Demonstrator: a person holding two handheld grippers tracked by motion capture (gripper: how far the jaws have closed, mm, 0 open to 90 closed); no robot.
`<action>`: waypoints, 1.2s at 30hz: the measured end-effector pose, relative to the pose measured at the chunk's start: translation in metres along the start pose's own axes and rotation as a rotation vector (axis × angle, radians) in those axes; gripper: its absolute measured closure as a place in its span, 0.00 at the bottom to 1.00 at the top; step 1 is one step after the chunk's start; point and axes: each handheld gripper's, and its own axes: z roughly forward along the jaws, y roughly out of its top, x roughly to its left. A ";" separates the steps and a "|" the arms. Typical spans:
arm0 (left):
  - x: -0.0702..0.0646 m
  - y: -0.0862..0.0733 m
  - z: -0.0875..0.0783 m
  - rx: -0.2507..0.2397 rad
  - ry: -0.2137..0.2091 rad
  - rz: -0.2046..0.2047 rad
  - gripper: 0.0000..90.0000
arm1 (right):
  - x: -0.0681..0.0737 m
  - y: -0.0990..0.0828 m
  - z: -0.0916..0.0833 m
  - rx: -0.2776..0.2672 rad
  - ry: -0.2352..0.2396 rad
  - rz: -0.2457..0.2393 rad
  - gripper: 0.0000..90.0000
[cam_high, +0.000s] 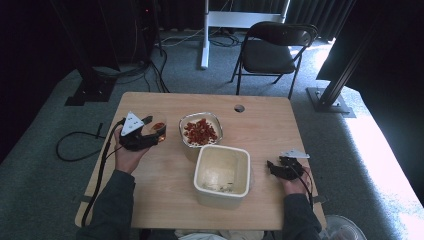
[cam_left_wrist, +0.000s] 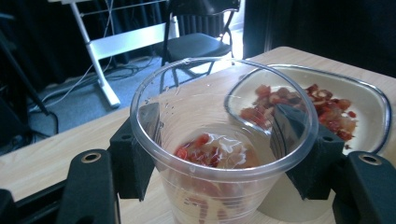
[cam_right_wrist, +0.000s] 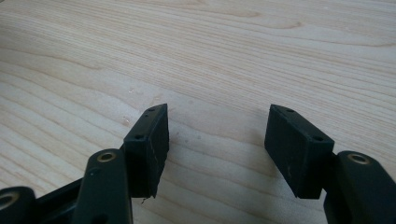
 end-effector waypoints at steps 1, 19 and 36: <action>0.000 0.000 0.000 0.000 0.000 0.000 0.39 | 0.000 0.000 0.000 0.000 0.001 0.000 0.44; 0.004 0.022 0.011 0.009 0.024 0.032 0.39 | 0.000 0.000 0.000 -0.001 0.001 -0.003 0.44; -0.005 0.053 0.043 0.127 0.172 0.245 0.38 | 0.000 0.000 0.000 -0.001 0.002 -0.002 0.44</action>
